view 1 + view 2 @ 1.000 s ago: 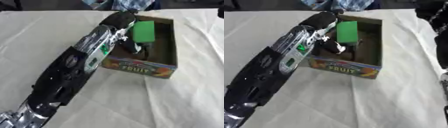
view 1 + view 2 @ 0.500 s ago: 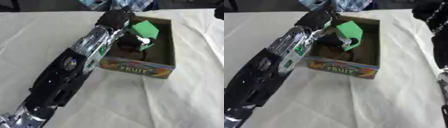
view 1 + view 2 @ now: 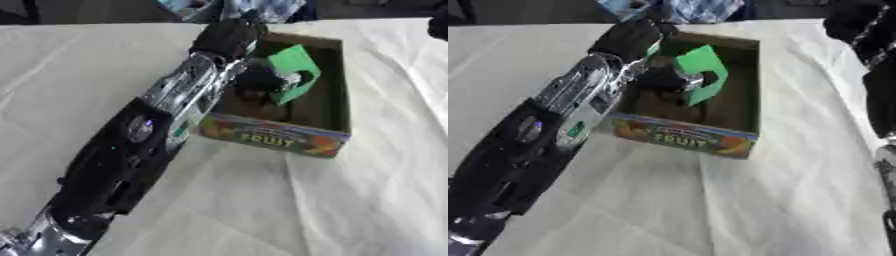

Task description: Pick up objects on the table and place them in the box.

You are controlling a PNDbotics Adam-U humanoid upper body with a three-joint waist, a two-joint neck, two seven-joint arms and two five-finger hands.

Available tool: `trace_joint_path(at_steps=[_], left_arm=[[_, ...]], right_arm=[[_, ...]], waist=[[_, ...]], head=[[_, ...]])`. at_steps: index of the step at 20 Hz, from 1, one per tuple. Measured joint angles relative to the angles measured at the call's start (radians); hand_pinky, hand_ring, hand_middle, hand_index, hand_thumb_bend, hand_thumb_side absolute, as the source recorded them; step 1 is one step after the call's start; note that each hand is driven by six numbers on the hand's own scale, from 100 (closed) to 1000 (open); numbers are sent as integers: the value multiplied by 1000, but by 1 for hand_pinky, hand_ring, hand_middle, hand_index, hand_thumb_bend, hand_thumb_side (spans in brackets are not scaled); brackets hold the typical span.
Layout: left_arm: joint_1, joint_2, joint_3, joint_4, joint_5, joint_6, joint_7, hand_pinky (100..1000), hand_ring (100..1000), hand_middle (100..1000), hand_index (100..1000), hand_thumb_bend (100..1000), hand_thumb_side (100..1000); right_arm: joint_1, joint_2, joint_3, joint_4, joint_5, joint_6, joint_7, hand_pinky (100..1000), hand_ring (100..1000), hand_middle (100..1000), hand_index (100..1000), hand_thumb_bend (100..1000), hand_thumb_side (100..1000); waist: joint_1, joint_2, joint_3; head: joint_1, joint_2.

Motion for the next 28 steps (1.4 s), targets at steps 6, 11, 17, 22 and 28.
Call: trace_joint_path(at_steps=[6, 11, 17, 22, 28], left_arm=[[6, 12, 6, -59, 22, 12, 39, 644, 860, 1000, 900, 577, 1000], [-20, 35, 36, -108, 48, 22, 66, 595, 812, 1000, 843, 252, 998], [18, 120, 153, -230, 120, 1, 140, 555, 785, 1000, 814, 225, 1000], [111, 180, 261, -339, 187, -32, 208, 541, 770, 1000, 803, 176, 1000], [211, 223, 361, -472, 267, -50, 289, 536, 763, 1000, 793, 263, 971]], right_arm=[[0, 0, 0, 0, 0, 0, 0, 805, 741, 664, 975, 393, 1000], [8, 0, -2, 0, 0, -5, -6, 805, 742, 667, 972, 394, 1000], [8, -2, -7, 0, -3, -16, -18, 806, 743, 668, 970, 395, 1000], [8, -7, -7, 0, -5, -22, -23, 805, 743, 669, 968, 402, 1000], [8, -10, -8, 0, -6, -47, -35, 805, 745, 671, 958, 390, 1000]], waist=[[0, 0, 2], [-6, -7, 22], [-4, -12, 40], [-6, -12, 53], [-16, -11, 70]], head=[[-2, -7], [-24, -7], [-49, 1], [-50, 1], [-51, 1]])
